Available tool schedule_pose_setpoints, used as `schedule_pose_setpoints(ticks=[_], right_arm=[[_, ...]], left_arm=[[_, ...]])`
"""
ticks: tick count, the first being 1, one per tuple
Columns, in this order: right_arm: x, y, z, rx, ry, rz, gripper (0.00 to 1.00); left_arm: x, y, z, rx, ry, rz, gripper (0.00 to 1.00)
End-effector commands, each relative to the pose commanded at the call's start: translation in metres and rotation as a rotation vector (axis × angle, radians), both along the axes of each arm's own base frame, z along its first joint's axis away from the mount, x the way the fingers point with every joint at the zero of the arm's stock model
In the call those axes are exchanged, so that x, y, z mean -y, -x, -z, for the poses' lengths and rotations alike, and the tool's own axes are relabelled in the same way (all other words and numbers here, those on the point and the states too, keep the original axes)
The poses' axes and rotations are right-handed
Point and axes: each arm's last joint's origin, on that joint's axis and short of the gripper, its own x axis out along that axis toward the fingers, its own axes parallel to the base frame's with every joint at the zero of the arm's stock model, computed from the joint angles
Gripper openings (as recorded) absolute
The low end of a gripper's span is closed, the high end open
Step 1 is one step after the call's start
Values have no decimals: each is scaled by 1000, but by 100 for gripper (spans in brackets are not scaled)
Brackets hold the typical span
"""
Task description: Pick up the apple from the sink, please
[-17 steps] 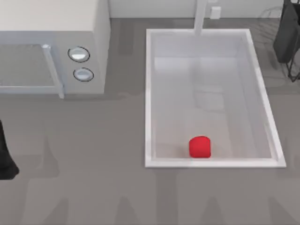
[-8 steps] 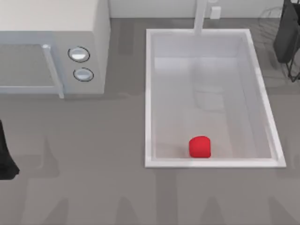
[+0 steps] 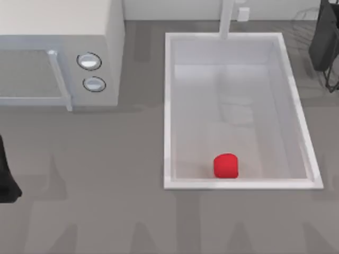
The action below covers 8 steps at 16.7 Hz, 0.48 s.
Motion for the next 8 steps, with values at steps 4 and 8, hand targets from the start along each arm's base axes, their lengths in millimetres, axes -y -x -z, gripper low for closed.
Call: schedule_pose_setpoints(ticks=[4, 8], right_arm=[[0, 0, -2, -7, -3, -3, 100], [-5, -3, -28, -108, -45, -44, 100]], left_arm=[[0, 0, 0, 0, 0, 0, 100], [0, 0, 0, 0, 0, 0, 100]])
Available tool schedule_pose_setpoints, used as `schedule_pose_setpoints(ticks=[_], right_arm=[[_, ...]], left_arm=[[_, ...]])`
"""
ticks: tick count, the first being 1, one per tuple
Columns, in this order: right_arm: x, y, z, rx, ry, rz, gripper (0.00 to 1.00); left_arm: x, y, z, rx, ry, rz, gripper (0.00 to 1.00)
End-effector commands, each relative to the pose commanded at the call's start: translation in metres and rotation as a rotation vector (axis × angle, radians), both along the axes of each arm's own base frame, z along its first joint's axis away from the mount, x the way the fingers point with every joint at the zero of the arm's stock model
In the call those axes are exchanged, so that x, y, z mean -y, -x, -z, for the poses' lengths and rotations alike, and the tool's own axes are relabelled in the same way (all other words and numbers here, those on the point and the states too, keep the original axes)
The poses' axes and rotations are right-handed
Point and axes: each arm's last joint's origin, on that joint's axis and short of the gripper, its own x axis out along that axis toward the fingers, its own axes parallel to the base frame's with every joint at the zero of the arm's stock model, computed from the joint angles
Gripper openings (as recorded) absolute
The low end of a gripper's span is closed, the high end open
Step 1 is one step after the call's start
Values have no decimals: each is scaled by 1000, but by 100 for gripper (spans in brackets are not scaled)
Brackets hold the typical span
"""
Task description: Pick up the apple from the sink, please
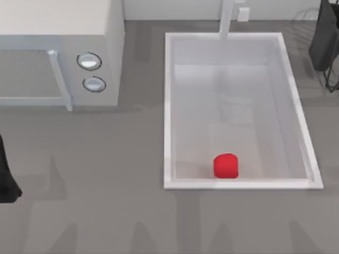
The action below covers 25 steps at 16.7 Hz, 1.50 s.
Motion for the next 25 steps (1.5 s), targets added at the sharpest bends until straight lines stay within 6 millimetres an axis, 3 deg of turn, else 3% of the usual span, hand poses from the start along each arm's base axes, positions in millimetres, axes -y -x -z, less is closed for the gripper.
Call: schedule_pose_setpoints(ticks=[5, 8, 11, 14, 18, 22, 25], right_arm=[[-17, -32, -53, -297, -74, -77, 100], [-39, -74, -76, -537, -102, -110, 100], [-73, -127, -82, -789, -103, -119, 100], [-115, -178, -66, -1027, -76, -103, 100], [-169, -225, -21, -1282, -11, -53, 100], [-204, -244, 18, -1428, 46, -6, 100], [-212, -248, 29, -1462, 62, 7, 100]], left_arm=[[0, 0, 0, 0, 0, 0, 100], [0, 0, 0, 0, 0, 0, 100], [0, 0, 0, 0, 0, 0, 100], [0, 0, 0, 0, 0, 0, 100], [0, 0, 0, 0, 0, 0, 100], [0, 0, 0, 0, 0, 0, 100], [0, 0, 0, 0, 0, 0, 100]])
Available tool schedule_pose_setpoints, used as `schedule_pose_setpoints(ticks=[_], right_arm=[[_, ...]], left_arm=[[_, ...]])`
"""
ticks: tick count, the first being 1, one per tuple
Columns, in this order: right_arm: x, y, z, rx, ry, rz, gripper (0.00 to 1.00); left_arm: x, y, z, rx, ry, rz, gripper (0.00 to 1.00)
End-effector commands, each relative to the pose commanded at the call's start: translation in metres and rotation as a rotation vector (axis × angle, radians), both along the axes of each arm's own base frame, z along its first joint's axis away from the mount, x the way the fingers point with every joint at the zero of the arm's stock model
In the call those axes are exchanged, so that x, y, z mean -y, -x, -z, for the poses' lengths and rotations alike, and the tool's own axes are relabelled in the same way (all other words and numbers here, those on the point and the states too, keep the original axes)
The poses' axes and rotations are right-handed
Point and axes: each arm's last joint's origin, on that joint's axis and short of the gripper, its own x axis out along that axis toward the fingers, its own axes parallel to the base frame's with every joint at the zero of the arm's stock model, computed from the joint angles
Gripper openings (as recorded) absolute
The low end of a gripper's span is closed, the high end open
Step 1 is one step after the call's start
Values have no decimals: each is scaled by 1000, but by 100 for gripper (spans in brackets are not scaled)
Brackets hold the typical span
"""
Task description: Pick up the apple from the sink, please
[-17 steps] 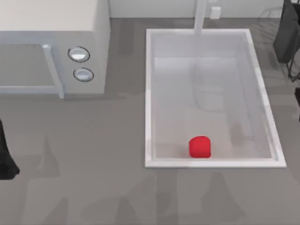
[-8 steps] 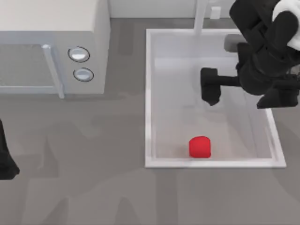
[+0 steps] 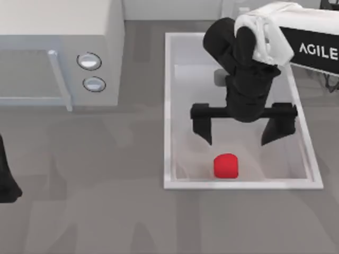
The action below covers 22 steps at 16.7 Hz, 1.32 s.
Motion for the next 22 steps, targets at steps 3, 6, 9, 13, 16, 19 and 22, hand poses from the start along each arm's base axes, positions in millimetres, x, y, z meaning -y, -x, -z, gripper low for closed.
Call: schedule_pose_setpoints(ticks=[3, 6, 9, 13, 16, 19, 22], right_arm=[[0, 0, 0, 0, 0, 0, 100], [2, -1, 6, -2, 1, 4, 100], [-1, -5, 41, -6, 4, 3, 100], [-4, -7, 107, 16, -10, 1, 100], [-1, -2, 145, 6, -3, 0, 100], [0, 0, 153, 0, 0, 0, 100], [0, 0, 153, 0, 0, 0, 92]], left_arm=[[0, 0, 0, 0, 0, 0, 100], [0, 0, 0, 0, 0, 0, 100], [0, 0, 0, 0, 0, 0, 100], [0, 0, 0, 0, 0, 0, 100], [0, 0, 0, 0, 0, 0, 100], [0, 0, 0, 0, 0, 0, 100], [0, 0, 0, 0, 0, 0, 100]])
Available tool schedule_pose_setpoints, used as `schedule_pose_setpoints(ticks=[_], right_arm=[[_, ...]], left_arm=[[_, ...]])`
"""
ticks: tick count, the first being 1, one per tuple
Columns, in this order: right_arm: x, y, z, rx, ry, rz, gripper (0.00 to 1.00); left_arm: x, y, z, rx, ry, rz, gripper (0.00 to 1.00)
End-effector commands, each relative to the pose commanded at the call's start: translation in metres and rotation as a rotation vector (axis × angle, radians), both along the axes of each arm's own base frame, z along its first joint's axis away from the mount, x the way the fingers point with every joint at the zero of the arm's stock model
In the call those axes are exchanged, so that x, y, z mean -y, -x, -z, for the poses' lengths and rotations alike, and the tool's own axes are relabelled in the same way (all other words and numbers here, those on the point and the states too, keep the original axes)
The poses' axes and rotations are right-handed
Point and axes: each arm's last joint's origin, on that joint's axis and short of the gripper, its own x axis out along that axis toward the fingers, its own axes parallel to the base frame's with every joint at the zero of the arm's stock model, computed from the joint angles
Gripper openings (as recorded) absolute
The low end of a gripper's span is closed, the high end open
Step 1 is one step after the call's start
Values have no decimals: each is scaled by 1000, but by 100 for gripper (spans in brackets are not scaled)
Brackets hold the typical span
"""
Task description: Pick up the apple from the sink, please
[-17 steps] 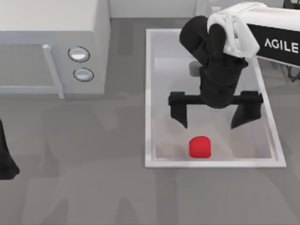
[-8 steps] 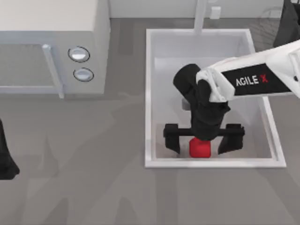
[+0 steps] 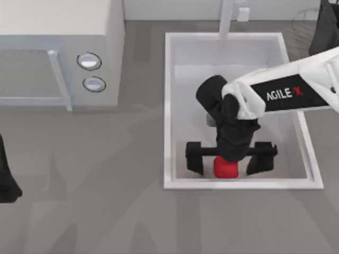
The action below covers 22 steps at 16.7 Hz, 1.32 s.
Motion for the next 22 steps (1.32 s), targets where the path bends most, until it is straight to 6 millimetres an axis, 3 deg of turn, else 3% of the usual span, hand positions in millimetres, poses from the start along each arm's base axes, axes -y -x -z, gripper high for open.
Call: schedule_pose_setpoints(ticks=[12, 20, 21, 22], right_arm=[[0, 0, 0, 0, 0, 0, 2], [0, 0, 0, 0, 0, 0, 0], [-1, -5, -28, 48, 0, -9, 0], [-1, -5, -29, 48, 0, -9, 0]], left_arm=[[0, 0, 0, 0, 0, 0, 100], [0, 0, 0, 0, 0, 0, 100], [0, 0, 0, 0, 0, 0, 100], [0, 0, 0, 0, 0, 0, 100]])
